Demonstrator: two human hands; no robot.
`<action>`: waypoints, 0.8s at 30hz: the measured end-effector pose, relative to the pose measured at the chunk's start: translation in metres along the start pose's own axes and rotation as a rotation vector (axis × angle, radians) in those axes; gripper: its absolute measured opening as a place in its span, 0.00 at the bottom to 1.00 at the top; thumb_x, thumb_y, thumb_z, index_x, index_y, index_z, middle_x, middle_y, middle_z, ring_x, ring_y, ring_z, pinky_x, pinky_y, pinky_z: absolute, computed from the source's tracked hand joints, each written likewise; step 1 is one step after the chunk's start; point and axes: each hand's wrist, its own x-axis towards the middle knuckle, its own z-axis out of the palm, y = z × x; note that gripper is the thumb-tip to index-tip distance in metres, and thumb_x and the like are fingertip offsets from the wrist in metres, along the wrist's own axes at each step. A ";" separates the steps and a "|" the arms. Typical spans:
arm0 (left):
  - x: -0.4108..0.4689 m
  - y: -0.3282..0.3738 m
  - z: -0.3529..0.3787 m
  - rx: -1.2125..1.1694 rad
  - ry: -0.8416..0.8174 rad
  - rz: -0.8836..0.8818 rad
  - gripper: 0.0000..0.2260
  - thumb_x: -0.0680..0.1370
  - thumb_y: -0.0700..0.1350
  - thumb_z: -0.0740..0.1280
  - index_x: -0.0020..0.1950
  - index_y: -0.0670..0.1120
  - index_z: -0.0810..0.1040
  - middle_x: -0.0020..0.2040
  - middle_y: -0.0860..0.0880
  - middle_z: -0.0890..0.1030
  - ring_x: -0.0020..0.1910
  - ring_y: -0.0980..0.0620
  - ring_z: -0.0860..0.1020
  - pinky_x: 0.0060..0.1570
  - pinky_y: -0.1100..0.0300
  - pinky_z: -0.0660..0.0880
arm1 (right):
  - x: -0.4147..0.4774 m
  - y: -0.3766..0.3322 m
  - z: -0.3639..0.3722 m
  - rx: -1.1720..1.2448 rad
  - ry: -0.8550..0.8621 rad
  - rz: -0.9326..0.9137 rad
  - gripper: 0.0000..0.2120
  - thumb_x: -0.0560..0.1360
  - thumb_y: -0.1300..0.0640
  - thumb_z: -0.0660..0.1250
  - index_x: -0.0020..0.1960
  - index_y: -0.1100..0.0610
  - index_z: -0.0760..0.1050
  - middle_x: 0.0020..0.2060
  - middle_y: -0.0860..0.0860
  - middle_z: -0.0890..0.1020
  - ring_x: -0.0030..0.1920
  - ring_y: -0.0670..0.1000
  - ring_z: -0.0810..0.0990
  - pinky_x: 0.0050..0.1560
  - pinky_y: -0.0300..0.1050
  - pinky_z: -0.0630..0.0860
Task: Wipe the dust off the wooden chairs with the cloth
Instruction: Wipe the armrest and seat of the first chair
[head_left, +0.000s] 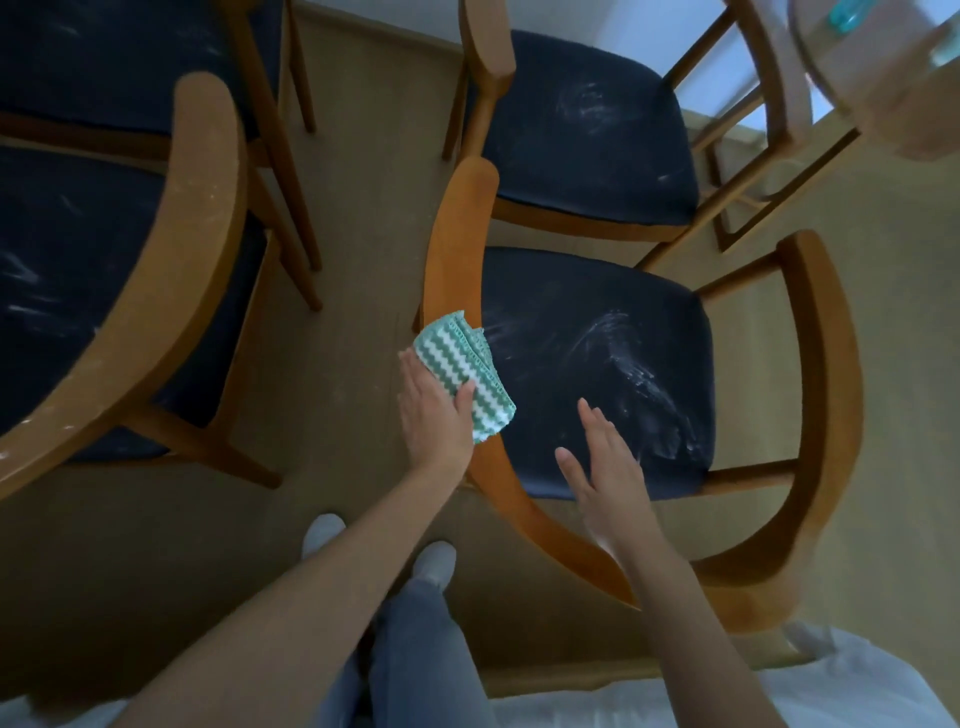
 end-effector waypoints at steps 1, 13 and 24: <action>0.014 0.004 -0.006 0.052 -0.009 0.041 0.36 0.79 0.51 0.61 0.76 0.39 0.42 0.78 0.42 0.48 0.76 0.47 0.49 0.75 0.52 0.49 | 0.003 -0.003 0.002 0.006 -0.008 -0.005 0.28 0.80 0.46 0.53 0.77 0.47 0.45 0.77 0.48 0.52 0.76 0.49 0.49 0.75 0.50 0.50; 0.088 0.022 -0.036 0.536 -0.192 0.419 0.33 0.81 0.57 0.51 0.75 0.44 0.34 0.76 0.45 0.33 0.74 0.49 0.34 0.69 0.54 0.35 | 0.091 -0.087 0.023 0.619 -0.052 0.122 0.31 0.79 0.50 0.62 0.77 0.51 0.51 0.70 0.51 0.69 0.64 0.48 0.71 0.63 0.46 0.71; 0.095 0.011 -0.045 0.456 -0.205 0.480 0.30 0.81 0.57 0.49 0.76 0.48 0.37 0.77 0.48 0.37 0.71 0.56 0.33 0.68 0.59 0.33 | 0.126 -0.097 0.024 0.487 0.282 -0.022 0.20 0.76 0.58 0.65 0.67 0.51 0.67 0.44 0.42 0.75 0.44 0.44 0.78 0.45 0.44 0.77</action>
